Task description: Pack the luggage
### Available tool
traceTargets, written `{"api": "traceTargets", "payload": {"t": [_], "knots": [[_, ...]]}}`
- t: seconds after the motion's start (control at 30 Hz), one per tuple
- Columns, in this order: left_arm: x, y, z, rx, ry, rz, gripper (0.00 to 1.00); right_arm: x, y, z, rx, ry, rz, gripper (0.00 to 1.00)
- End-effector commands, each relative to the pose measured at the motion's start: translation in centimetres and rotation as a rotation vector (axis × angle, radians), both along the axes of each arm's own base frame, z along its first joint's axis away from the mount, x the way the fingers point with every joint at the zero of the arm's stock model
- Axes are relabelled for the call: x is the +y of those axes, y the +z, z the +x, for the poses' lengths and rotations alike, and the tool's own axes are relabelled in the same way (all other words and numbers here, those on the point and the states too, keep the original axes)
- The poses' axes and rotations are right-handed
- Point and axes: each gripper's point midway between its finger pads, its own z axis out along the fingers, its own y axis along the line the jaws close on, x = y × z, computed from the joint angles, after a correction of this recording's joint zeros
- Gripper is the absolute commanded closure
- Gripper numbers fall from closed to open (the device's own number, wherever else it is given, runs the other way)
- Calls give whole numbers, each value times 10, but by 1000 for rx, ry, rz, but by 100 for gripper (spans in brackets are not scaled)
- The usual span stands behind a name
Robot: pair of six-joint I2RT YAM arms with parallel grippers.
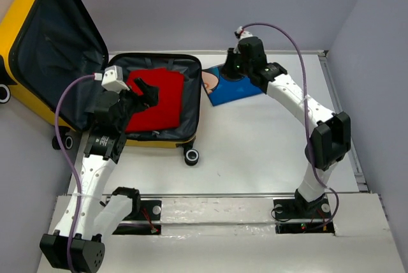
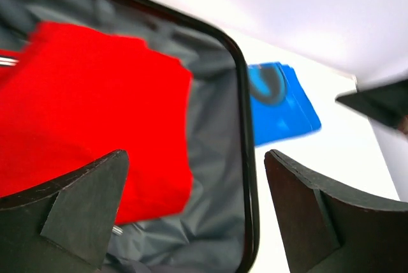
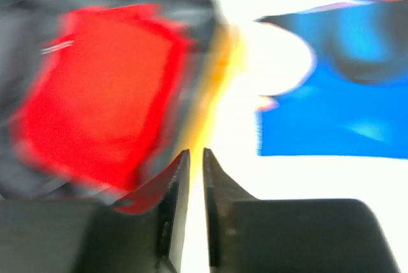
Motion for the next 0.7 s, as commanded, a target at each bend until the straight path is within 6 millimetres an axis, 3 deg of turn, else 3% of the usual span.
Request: {"api": "traceTargets", "payload": {"t": [0.0, 0.03, 0.07, 0.1, 0.13, 0.23, 0.43, 0.53, 0.67], "knots": [[-32, 7, -7, -63, -170, 51, 2, -115, -89, 43, 124, -334, -194, 87], [-36, 7, -9, -65, -192, 59, 6, -138, -101, 47, 150, -389, -208, 88], [-38, 6, -9, -64, -201, 59, 7, -149, -107, 51, 160, -421, -216, 86], [-38, 8, -10, -70, -205, 61, 12, -165, -117, 57, 178, -470, -232, 65], [-41, 8, -11, -70, -220, 58, 14, -173, -123, 60, 187, -495, -242, 53], [-47, 12, -13, -95, -257, 50, 18, -204, -142, 71, 225, -582, -257, 29], [-53, 14, -17, -101, -295, 43, 19, -239, -180, 84, 335, -710, -164, 27], [-54, 15, -18, -106, -301, 42, 19, -236, -193, 93, 372, -718, -113, 28], [-54, 15, -17, -105, -300, 44, 20, -232, -211, 98, 423, -727, -60, 38]]}}
